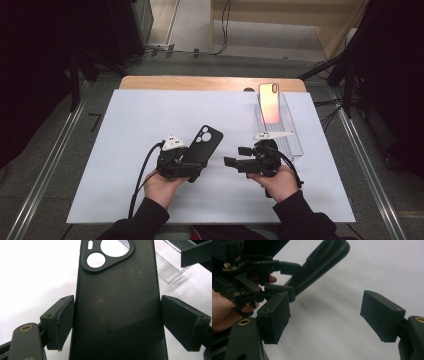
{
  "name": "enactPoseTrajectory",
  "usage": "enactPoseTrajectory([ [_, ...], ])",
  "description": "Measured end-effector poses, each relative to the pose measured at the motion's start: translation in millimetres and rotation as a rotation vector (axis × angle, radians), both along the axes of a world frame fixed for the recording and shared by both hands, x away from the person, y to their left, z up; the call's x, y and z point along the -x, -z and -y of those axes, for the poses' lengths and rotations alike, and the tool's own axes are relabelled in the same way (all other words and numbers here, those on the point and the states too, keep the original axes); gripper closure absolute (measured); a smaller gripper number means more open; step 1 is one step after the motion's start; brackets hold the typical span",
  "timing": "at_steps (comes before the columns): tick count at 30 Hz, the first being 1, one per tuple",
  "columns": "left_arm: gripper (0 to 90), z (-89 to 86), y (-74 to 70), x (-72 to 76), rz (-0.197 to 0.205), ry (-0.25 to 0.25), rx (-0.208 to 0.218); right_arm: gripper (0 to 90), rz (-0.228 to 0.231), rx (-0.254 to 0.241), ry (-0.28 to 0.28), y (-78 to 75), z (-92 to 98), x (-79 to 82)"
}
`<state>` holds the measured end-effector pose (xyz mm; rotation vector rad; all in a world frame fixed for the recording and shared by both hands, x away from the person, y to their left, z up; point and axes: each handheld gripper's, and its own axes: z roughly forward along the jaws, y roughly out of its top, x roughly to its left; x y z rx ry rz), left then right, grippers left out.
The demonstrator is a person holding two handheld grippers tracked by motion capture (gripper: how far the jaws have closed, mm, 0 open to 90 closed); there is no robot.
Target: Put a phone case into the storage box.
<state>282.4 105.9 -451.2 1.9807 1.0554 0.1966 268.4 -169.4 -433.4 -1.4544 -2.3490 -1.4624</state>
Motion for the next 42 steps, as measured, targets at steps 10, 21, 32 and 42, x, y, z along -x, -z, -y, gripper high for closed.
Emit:
enactPoseTrajectory([
  [10,15.2,3.8,11.1,6.0,0.027,-0.07,0.058,22.4,-0.009,-0.02,0.035,-2.4,-7.9,-10.9],
  [21,15.2,13.0,17.1,16.6,0.067,-0.082,0.088,22.4,0.018,-0.042,0.066,-0.6,-17.2,-18.9],
  [32,15.2,20.4,20.8,28.7,0.143,-0.101,0.097,23.2,-0.005,-0.059,0.085,1.5,-23.5,-28.6],
  [42,15.2,28.0,21.8,42.0,0.204,-0.116,0.114,27.7,-0.019,-0.101,0.1,0.2,-25.6,-35.4],
])
